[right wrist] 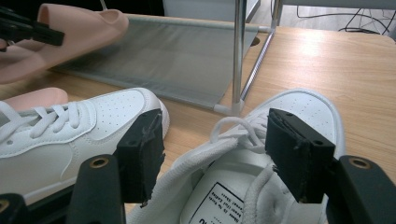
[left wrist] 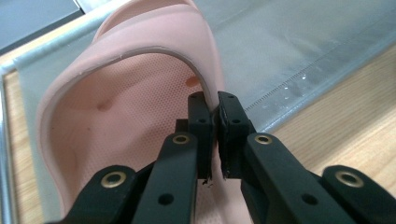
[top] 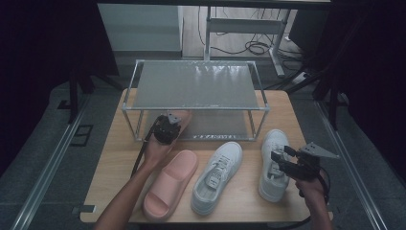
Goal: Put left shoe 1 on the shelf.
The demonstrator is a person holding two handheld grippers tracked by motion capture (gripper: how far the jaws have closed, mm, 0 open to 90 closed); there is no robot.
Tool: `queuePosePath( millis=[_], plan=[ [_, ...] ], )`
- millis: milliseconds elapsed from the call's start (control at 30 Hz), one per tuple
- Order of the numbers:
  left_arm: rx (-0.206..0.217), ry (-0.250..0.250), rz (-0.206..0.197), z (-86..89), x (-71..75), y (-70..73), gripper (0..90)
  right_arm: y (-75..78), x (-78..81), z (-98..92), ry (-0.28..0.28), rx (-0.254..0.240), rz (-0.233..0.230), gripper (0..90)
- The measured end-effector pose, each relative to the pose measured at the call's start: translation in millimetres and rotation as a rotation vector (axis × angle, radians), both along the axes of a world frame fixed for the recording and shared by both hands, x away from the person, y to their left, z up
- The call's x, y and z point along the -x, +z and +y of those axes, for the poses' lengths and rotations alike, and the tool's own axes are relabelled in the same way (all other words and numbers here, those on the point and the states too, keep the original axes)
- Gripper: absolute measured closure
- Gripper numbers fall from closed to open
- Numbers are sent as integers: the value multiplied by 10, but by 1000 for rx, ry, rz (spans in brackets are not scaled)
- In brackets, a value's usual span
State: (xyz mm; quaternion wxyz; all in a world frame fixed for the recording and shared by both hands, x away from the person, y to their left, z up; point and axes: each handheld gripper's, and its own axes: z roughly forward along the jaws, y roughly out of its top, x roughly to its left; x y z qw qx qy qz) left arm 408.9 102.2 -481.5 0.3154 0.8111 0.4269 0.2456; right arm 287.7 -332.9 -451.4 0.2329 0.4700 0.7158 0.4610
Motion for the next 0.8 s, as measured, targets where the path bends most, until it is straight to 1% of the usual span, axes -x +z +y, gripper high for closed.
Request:
queuePosePath(
  millis=[33,133,267,400,500,567,600,767,800],
  plan=[
    [3,8,3,-9,-12,-16,856,0,0,2,0,1,0,376],
    [9,20,-17,-33,-32,-39,855,-2,-2,3,-1,0,0,376],
    [-2,20,-31,-37,-39,-51,853,-5,-3,6,0,1,0,376],
    [13,23,-17,-33,-31,-65,850,3,2,9,2,0,-2,376],
    [15,26,-10,-37,-34,-83,850,3,1,0,-1,-2,-3,376],
    [12,23,-7,-46,-36,-99,850,4,1,-5,-2,-2,-2,376],
    [3,19,-4,-45,-38,-105,850,5,1,-6,-3,-2,-2,376],
    [0,16,7,-82,-52,-149,850,3,1,-1,-1,-1,-3,376],
    [-7,10,7,-86,-59,-153,849,3,1,0,-1,-1,-3,376]
  ],
)
